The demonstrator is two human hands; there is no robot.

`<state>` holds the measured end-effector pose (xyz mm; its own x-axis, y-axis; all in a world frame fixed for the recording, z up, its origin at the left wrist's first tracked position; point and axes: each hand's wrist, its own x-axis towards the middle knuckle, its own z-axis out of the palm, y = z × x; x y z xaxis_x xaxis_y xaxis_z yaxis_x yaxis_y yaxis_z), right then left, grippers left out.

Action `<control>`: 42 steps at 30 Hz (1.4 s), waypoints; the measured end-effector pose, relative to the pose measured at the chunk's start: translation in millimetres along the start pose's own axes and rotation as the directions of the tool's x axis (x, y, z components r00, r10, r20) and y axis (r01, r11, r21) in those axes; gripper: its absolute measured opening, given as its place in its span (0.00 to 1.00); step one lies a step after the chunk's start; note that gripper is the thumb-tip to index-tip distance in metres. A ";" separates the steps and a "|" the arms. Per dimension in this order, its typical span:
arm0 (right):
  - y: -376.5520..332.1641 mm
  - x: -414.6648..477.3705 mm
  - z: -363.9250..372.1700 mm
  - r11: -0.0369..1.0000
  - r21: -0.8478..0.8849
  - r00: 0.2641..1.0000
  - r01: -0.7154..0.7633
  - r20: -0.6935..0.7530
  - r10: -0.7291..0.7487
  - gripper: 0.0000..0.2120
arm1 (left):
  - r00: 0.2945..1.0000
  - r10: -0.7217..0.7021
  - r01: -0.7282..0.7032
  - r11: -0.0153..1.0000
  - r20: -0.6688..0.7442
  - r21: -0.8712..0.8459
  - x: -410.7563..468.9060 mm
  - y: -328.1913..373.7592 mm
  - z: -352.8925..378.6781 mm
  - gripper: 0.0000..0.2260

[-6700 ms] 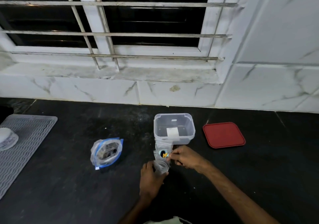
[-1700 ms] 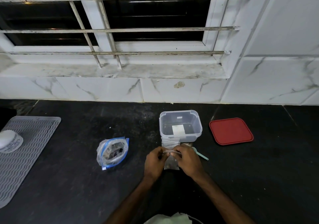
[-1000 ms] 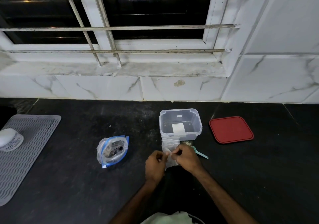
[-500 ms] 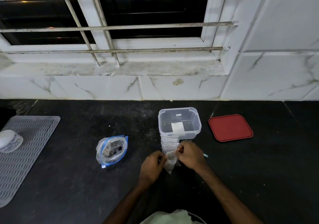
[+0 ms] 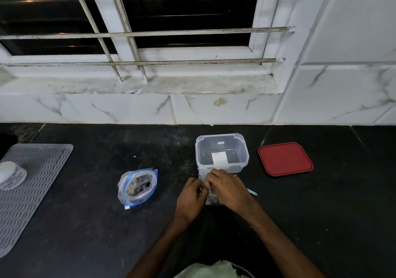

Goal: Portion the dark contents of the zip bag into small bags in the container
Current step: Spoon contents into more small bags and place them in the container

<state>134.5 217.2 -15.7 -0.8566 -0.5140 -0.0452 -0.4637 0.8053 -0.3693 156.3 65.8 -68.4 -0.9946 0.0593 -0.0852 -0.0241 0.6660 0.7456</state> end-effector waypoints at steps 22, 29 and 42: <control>-24.9 9.8 -7.9 0.971 -0.240 0.951 -0.015 0.296 0.088 0.12 | 0.995 -0.088 0.097 0.965 0.050 -0.244 -19.4 -2.4 22.4 0.17; 29.1 -11.2 -11.2 0.930 0.229 0.920 -0.288 -0.204 0.335 0.05 | 0.978 -0.140 0.062 0.903 -0.154 -0.424 -36.3 -7.2 40.5 0.21; 107.4 -25.5 48.8 0.842 -0.118 0.849 -0.527 -0.034 0.527 0.06 | 0.978 -0.140 0.110 0.976 -0.155 -0.190 -42.6 -30.1 51.2 0.36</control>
<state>117.6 302.4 -99.5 -0.9796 -0.0021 -0.2012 0.0343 0.9836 -0.1772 204.5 81.2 -121.0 -0.9848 -0.1511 -0.0854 -0.1521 0.5147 0.8438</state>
